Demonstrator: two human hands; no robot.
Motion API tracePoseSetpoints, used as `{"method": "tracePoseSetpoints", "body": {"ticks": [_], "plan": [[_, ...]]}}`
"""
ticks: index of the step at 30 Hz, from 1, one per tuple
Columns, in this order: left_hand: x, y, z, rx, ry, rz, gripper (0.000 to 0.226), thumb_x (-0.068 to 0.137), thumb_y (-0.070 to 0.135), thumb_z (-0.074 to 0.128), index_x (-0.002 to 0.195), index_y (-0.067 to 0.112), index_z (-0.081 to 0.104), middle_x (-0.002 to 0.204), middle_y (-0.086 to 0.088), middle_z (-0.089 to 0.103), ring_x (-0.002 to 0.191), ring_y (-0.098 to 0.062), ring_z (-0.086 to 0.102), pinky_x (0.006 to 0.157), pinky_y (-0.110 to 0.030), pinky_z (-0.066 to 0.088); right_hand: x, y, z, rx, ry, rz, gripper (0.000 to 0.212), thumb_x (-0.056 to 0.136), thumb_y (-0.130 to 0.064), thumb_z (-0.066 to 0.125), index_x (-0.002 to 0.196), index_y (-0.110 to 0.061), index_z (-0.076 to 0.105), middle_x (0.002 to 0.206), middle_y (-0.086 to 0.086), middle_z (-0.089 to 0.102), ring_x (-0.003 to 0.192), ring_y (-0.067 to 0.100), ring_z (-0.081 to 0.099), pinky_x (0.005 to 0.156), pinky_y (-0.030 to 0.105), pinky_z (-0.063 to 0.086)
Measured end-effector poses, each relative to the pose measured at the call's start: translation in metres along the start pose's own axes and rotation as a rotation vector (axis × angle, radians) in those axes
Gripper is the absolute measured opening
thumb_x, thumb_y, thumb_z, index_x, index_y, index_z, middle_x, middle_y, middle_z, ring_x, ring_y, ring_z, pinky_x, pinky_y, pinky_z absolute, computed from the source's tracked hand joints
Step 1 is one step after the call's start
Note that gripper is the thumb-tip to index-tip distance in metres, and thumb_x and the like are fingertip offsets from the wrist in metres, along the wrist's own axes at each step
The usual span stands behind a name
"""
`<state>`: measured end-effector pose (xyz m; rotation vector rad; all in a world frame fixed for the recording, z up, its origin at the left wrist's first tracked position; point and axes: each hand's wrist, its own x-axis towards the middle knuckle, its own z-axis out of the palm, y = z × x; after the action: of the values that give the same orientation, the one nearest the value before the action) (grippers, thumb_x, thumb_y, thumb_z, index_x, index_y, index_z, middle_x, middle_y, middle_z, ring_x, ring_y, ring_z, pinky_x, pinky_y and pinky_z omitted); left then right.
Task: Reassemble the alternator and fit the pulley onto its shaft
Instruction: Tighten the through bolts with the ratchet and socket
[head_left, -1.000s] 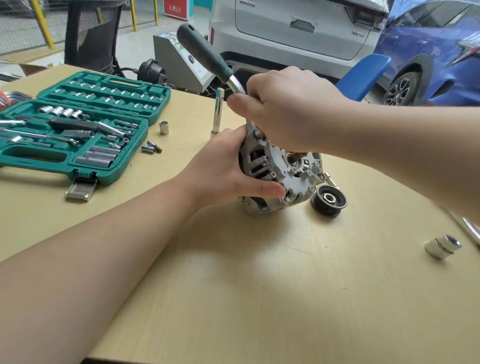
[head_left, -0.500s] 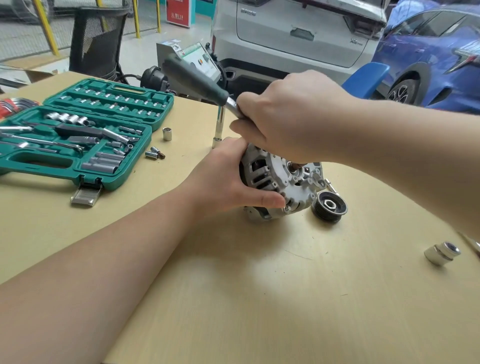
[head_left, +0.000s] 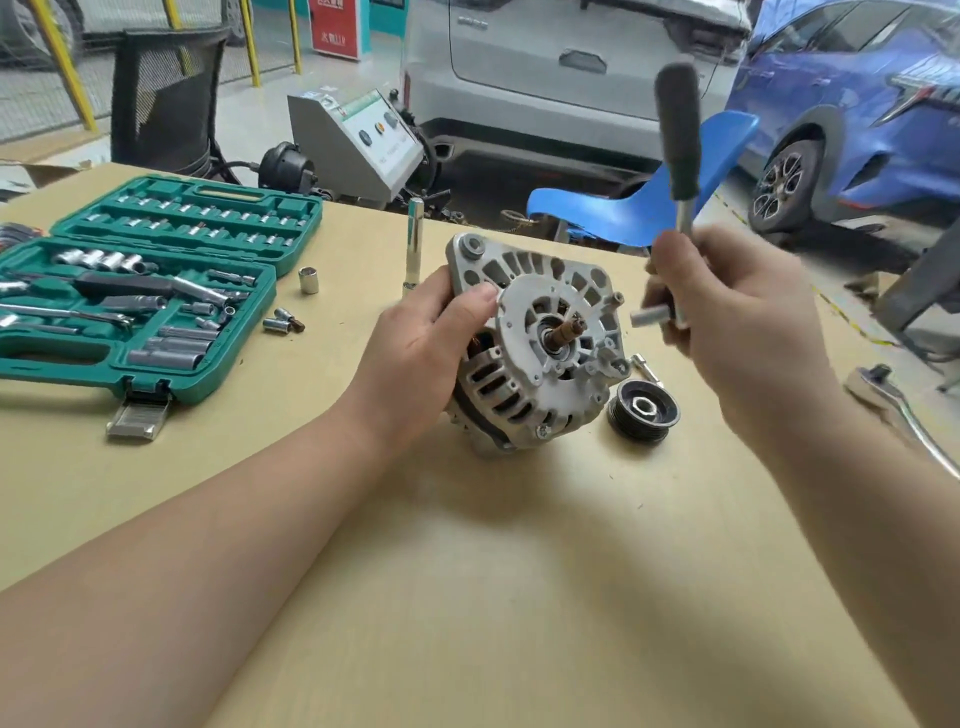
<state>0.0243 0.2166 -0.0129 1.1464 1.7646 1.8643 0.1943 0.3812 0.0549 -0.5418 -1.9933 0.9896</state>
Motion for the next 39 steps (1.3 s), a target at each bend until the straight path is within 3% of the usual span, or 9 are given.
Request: {"method": "tracePoseSetpoints", "body": {"ticks": [3,8,11,15,19,25,30,33,39], "plan": [[-0.002,-0.004,0.002,-0.088,0.041,-0.011,0.032,0.098,0.038,0.053,0.118,0.027,0.075,0.112,0.000,0.082,0.109,-0.022,0.077,0.092,-0.044,0.061,-0.026,0.024,-0.003,0.275,0.045,0.191,0.029,0.096,-0.046,0.070,0.080,-0.023,0.071,0.071,0.003,0.065,0.058,0.018,0.052,0.047,0.024,0.043],[-0.002,-0.012,-0.005,-0.181,0.045,0.024,0.029,0.087,0.026,0.059,0.109,0.019,0.077,0.101,-0.001,0.080,0.095,-0.016,0.074,0.076,-0.021,0.057,-0.044,0.040,-0.001,0.493,-0.036,0.333,0.033,0.087,-0.046,0.076,0.084,-0.014,0.070,0.074,0.012,0.061,0.057,0.027,0.049,0.046,0.029,0.037],[-0.001,-0.015,-0.008,-0.198,0.061,0.051,0.032,0.080,0.031,0.060,0.104,0.022,0.079,0.102,-0.006,0.078,0.099,-0.023,0.072,0.081,-0.028,0.057,-0.045,0.043,-0.006,0.558,-0.072,0.396,0.034,0.085,-0.043,0.078,0.089,-0.011,0.071,0.074,0.014,0.059,0.055,0.028,0.054,0.043,0.028,0.038],[0.002,-0.021,-0.011,-0.157,0.071,0.098,0.037,0.089,0.031,0.056,0.113,0.011,0.076,0.112,-0.027,0.073,0.109,-0.049,0.067,0.089,-0.054,0.054,-0.045,0.044,-0.008,0.650,-0.081,0.461,0.020,0.086,-0.020,0.067,0.097,-0.004,0.069,0.079,0.015,0.059,0.061,0.030,0.057,0.044,0.027,0.040],[0.003,-0.018,-0.009,-0.205,0.115,0.111,0.039,0.107,0.042,0.048,0.110,0.023,0.082,0.110,0.001,0.081,0.110,-0.018,0.073,0.094,-0.029,0.055,-0.045,0.044,-0.009,0.674,-0.079,0.458,0.022,0.084,-0.015,0.060,0.101,-0.002,0.067,0.079,0.014,0.061,0.062,0.030,0.059,0.046,0.029,0.042],[0.003,-0.019,-0.014,-0.195,0.199,0.042,0.051,0.104,0.067,0.050,0.112,0.030,0.084,0.120,-0.003,0.081,0.124,-0.025,0.071,0.114,-0.055,0.046,-0.049,0.044,-0.007,0.642,-0.067,0.406,0.013,0.096,-0.007,0.059,0.104,-0.001,0.066,0.079,0.015,0.062,0.062,0.031,0.060,0.047,0.030,0.045],[0.000,-0.015,-0.011,-0.174,0.167,0.087,0.047,0.109,0.061,0.045,0.117,0.033,0.082,0.121,-0.001,0.080,0.122,-0.020,0.073,0.104,-0.042,0.051,-0.049,0.043,-0.010,0.626,-0.029,0.377,0.012,0.099,-0.006,0.058,0.106,0.001,0.065,0.078,0.016,0.060,0.059,0.031,0.059,0.044,0.028,0.045],[0.001,-0.013,-0.013,-0.118,0.173,0.078,0.042,0.109,0.053,0.050,0.104,0.029,0.084,0.106,0.000,0.082,0.105,-0.015,0.075,0.090,-0.027,0.056,-0.048,0.043,-0.010,0.610,0.011,0.371,0.011,0.100,-0.009,0.061,0.102,0.000,0.067,0.078,0.015,0.059,0.058,0.031,0.058,0.044,0.028,0.045],[0.009,-0.007,-0.037,0.069,0.171,0.148,0.029,0.093,0.051,0.072,0.087,0.026,0.084,0.087,-0.002,0.078,0.085,-0.014,0.069,0.082,-0.027,0.053,-0.046,0.045,-0.012,0.597,0.046,0.385,0.013,0.098,-0.015,0.065,0.098,-0.002,0.069,0.077,0.013,0.060,0.058,0.029,0.060,0.044,0.028,0.046]]}}
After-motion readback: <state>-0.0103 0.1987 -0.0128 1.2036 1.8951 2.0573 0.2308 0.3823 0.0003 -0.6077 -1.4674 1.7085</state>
